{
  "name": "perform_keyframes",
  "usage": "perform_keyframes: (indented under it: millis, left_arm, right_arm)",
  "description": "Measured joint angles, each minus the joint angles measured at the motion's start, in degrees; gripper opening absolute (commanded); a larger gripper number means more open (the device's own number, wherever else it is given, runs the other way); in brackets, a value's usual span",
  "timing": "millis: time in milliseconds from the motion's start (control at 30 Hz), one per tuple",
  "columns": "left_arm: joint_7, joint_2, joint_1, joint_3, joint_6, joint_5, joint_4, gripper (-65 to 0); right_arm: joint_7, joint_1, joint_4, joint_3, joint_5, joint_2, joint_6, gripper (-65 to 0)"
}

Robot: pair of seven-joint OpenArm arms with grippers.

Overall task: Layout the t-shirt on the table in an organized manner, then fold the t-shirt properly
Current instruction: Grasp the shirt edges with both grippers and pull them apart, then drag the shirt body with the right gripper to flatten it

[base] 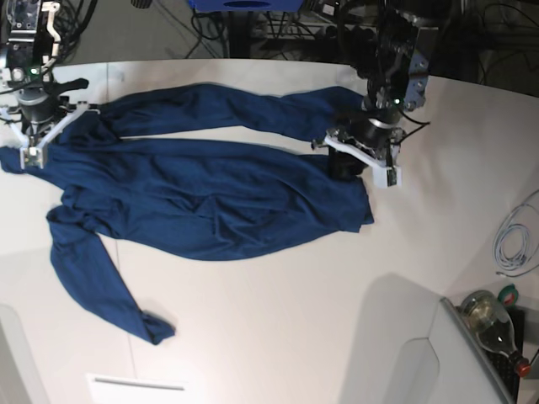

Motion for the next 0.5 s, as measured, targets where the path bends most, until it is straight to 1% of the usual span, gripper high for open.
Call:
perform_keyframes:
  millis: [33,67,100,133,167,233,267,300,367,433,500]
  left_arm:
    - [0.11,-0.09,0.20,0.00,-0.04,-0.15,0.66,-60.1]
    - [0.50,-0.07,0.74,-0.02,-0.11,-0.04,1.73,-65.0]
    - [0.92,-0.09,1.46,-0.22,-0.26,0.15,3.15,-65.0]
    - [0.90,-0.35,2.08,-0.33,-0.15,0.02,4.42,-65.0]
    - [0.83,-1.09,2.64,-0.33,-0.11,0.09,5.66,-65.0]
    - [0.70,-2.84,3.26,-0.20,-0.07,0.00,7.96,-65.0]
    - [0.59,-3.30,3.37,-0.20,0.17,0.02,8.92,-65.0]
    - [0.59,-3.39,3.82,-0.48,0.24,0.00,9.92,-65.0]
    - [0.72,-3.89,5.03,-0.59,0.04,-0.02,12.35,-65.0]
    - [0.92,-4.72,6.14,-0.52,0.07,-0.15,14.43,-65.0]
    - [1.03,-4.79,6.36,-0.52,0.17,0.00,16.15,-65.0]
  right_arm:
    - [-0.31,0.31,0.39,3.50,3.10,-1.88,0.09,-55.5]
    - [-0.26,0.59,0.72,7.13,6.60,-3.43,0.09,-49.1]
    - [-0.31,0.70,0.76,10.27,10.12,-4.26,0.20,-41.0]
    - [-0.61,0.94,0.57,12.72,13.05,-4.26,1.05,-32.7]
    - [-0.46,1.33,-0.20,14.71,15.85,-3.98,2.49,-25.8]
    - [-0.04,2.69,-3.52,16.70,18.86,-3.10,4.83,-16.1]
    - [-0.22,3.52,-5.22,17.44,19.19,-2.99,6.19,-14.0]
    - [0.02,4.37,-7.28,17.99,20.00,-2.97,7.82,-13.5]
    - [-0.44,6.54,-12.15,18.84,20.39,-3.02,9.68,-13.5]
    - [-0.92,8.81,-16.20,20.52,20.00,-2.86,9.62,-13.5]
    - [-0.55,9.01,-17.00,21.16,19.76,-2.01,9.46,-13.5]
